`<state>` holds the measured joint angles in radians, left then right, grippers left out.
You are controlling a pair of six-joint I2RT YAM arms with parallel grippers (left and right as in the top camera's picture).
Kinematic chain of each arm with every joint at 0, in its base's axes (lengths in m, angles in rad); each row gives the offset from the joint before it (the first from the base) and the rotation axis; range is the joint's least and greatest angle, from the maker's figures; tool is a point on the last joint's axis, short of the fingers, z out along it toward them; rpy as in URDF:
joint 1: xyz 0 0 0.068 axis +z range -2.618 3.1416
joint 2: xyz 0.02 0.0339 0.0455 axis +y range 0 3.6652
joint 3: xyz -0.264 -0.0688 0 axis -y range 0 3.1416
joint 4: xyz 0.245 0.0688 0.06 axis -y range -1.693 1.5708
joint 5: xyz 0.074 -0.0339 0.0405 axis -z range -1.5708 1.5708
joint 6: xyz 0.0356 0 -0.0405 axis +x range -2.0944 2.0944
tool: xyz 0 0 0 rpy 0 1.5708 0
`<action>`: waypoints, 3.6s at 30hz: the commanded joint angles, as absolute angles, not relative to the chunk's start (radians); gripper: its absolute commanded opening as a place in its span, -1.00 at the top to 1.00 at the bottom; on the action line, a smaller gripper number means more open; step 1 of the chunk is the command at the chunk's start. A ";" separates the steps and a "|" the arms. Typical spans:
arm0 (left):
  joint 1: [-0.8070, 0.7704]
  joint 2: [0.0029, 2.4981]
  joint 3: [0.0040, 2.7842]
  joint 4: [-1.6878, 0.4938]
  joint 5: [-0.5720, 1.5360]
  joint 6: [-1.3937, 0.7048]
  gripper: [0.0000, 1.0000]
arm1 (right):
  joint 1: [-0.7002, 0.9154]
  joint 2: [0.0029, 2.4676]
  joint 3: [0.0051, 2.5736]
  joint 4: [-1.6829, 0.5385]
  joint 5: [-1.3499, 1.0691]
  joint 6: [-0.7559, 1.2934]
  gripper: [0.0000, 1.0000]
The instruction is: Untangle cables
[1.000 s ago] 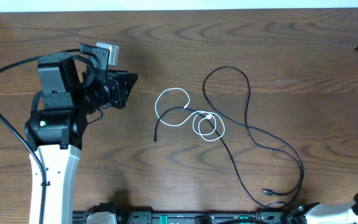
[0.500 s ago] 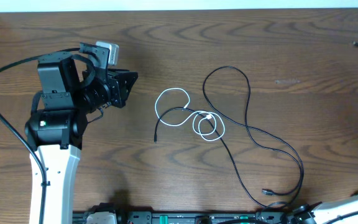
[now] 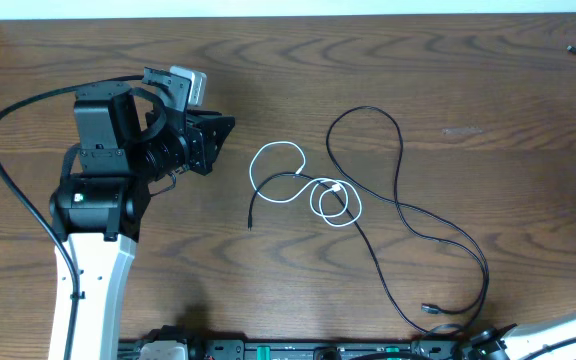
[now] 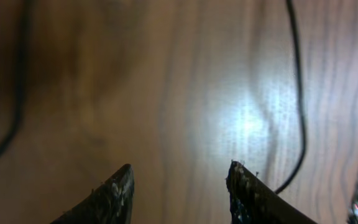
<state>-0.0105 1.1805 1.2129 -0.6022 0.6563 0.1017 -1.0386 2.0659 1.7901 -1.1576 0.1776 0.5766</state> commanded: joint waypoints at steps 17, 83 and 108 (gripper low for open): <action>-0.013 1.171 1.212 -0.622 0.609 0.096 0.50 | -0.703 1.627 1.797 -1.148 0.043 0.413 -0.11; -0.133 1.120 1.212 -0.616 0.590 0.127 0.49 | -0.716 2.327 1.800 -0.755 0.068 -0.112 -0.79; -0.133 1.120 1.212 -0.636 0.590 0.127 0.49 | -0.737 2.199 2.102 -1.024 -0.136 0.066 0.98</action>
<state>-0.1291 1.1301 1.2129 -0.6323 0.5961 0.1097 -0.7322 2.2921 2.0029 -0.9981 -0.1020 0.0200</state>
